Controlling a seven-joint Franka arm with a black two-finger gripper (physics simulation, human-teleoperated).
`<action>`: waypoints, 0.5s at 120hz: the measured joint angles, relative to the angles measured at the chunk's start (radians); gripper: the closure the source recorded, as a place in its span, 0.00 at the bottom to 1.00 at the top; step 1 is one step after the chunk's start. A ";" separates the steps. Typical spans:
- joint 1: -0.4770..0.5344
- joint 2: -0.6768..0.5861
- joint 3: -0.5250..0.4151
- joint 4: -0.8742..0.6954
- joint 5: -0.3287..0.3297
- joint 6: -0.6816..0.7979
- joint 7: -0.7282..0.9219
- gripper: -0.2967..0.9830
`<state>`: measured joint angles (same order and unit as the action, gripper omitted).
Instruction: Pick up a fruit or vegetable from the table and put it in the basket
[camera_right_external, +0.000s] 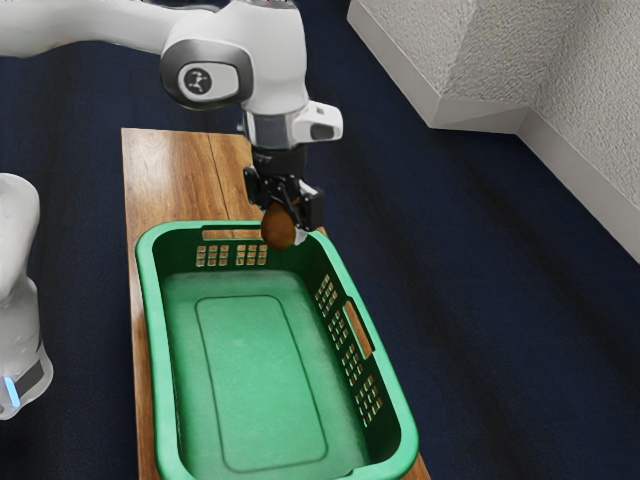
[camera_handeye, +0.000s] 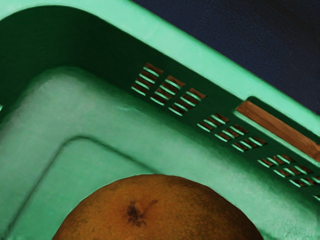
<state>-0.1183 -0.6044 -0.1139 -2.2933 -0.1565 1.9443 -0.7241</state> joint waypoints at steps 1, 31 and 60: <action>0.000 0.000 -0.003 0.000 -0.003 0.000 -0.001 0.56; -0.009 0.033 -0.067 0.005 -0.078 0.001 -0.038 0.56; 0.001 0.035 -0.139 0.012 -0.140 0.004 -0.083 0.55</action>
<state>-0.1176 -0.5692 -0.2534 -2.2815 -0.2963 1.9484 -0.8068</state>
